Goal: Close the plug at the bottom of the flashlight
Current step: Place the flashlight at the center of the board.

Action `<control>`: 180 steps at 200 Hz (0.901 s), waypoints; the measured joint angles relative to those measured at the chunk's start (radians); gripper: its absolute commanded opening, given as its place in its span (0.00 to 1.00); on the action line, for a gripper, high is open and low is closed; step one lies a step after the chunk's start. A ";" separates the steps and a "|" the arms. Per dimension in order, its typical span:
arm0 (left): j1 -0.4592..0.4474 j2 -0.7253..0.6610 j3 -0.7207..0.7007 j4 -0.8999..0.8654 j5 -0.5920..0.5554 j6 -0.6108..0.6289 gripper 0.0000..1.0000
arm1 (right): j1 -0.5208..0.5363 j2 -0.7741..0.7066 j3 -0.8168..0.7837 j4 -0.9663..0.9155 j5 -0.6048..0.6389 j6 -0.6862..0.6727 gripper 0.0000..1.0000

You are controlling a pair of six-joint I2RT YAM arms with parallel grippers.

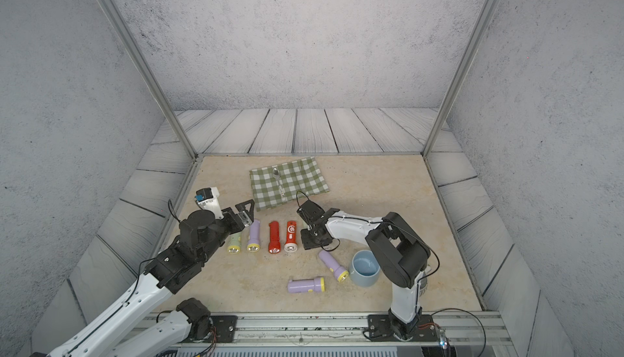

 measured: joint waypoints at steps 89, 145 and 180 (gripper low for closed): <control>0.000 -0.018 -0.024 0.000 0.027 0.011 0.98 | 0.004 0.011 0.012 0.043 -0.021 0.054 0.68; 0.000 -0.018 -0.031 0.023 0.039 0.022 0.98 | 0.004 0.006 0.007 0.050 -0.025 0.061 0.71; 0.000 -0.018 -0.042 0.050 0.048 0.024 0.98 | 0.005 -0.042 -0.040 0.042 -0.025 0.063 0.71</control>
